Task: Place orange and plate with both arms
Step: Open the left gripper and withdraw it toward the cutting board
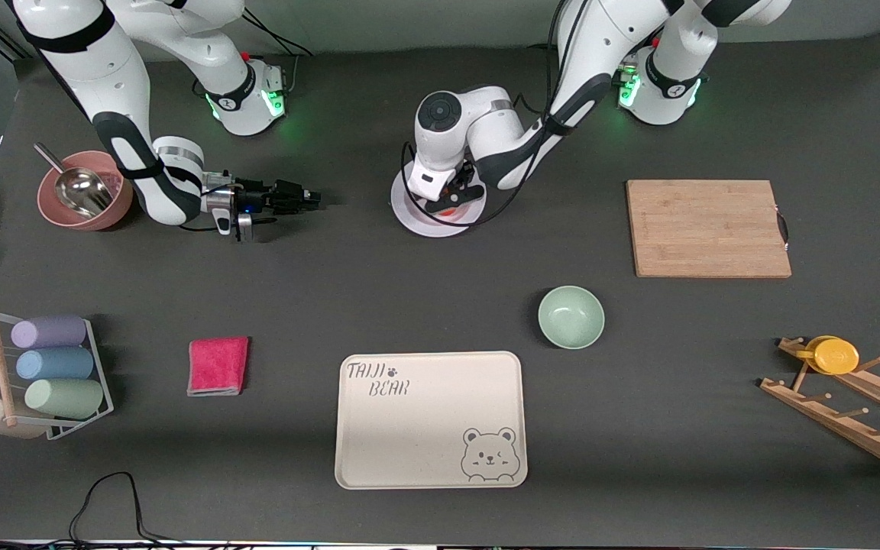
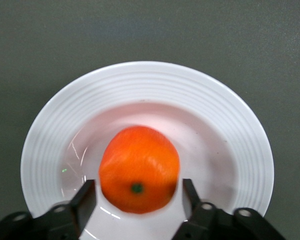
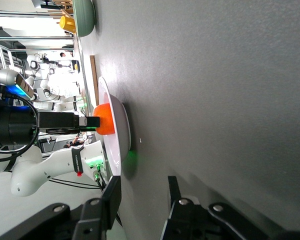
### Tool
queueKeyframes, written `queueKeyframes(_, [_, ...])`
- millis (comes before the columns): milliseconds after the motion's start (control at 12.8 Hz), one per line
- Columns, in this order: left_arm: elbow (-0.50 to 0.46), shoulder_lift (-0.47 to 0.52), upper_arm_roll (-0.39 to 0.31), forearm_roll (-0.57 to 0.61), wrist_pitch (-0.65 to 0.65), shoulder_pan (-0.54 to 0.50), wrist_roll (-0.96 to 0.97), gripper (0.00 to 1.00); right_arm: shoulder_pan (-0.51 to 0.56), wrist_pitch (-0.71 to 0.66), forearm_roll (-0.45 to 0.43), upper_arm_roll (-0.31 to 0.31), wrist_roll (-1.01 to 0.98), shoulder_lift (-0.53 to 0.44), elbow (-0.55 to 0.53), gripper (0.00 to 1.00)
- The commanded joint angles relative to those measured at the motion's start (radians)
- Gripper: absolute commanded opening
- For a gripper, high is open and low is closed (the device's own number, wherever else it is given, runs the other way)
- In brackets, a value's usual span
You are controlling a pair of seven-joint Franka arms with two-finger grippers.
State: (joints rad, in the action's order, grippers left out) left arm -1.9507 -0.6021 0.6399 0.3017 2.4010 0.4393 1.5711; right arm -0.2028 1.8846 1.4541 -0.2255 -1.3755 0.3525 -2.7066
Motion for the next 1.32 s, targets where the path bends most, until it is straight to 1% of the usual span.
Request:
queueKeyframes(0, [0.012,0.018,-0.013,0.014,-0.02,0.015,0.033,1.0,-0.01,-0.007,0.026,0.003,-0.027,0.026,0.008,0.45])
queueKeyframes(311, [0.016,0.036,-0.013,0.014,-0.025,0.0,0.03,1.0,-0.053,-0.007,0.092,0.009,-0.03,0.036,0.008,0.45])
queueKeyframes(467, [0.033,0.076,-0.013,0.016,-0.092,-0.051,0.017,1.0,-0.076,-0.007,0.129,0.017,-0.03,0.039,0.008,0.45])
queueKeyframes(545, [0.045,0.112,-0.011,0.016,-0.165,-0.097,-0.035,1.0,-0.09,-0.007,0.14,0.017,-0.03,0.039,0.008,0.45])
queueKeyframes(701, [0.097,0.162,-0.003,-0.001,-0.313,-0.221,-0.22,1.0,-0.131,-0.007,0.19,0.018,-0.03,0.04,0.01,0.45])
queueKeyframes(779, [0.142,0.177,-0.002,-0.001,-0.371,-0.276,-0.293,1.0,-0.148,-0.006,0.219,0.018,-0.03,0.046,0.013,0.45])
queueKeyframes(857, [0.197,0.18,-0.002,-0.001,-0.431,-0.325,-0.378,1.0,-0.156,-0.005,0.239,0.032,-0.031,0.048,0.017,0.45])
queueKeyframes(934, [0.264,0.179,-0.005,-0.007,-0.51,-0.361,-0.467,1.0,-0.165,-0.004,0.268,0.049,-0.031,0.048,0.018,0.45])
queueKeyframes(1012, [0.324,0.174,-0.009,-0.021,-0.576,-0.405,-0.546,1.0,-0.191,-0.002,0.302,0.051,-0.031,0.048,0.021,0.45])
queueKeyframes(1090, [0.358,0.174,-0.009,-0.033,-0.615,-0.472,-0.637,1.0,-0.22,-0.001,0.336,0.051,-0.031,0.059,0.024,0.45])
queueKeyframes(1168, [0.369,0.177,-0.009,-0.036,-0.628,-0.529,-0.719,1.0,-0.239,-0.002,0.373,0.052,-0.049,0.071,0.036,0.45])
queueKeyframes(1246, [0.372,0.191,-0.019,-0.033,-0.644,-0.546,-0.79,1.0,-0.262,-0.002,0.402,0.052,-0.063,0.091,0.044,0.45])
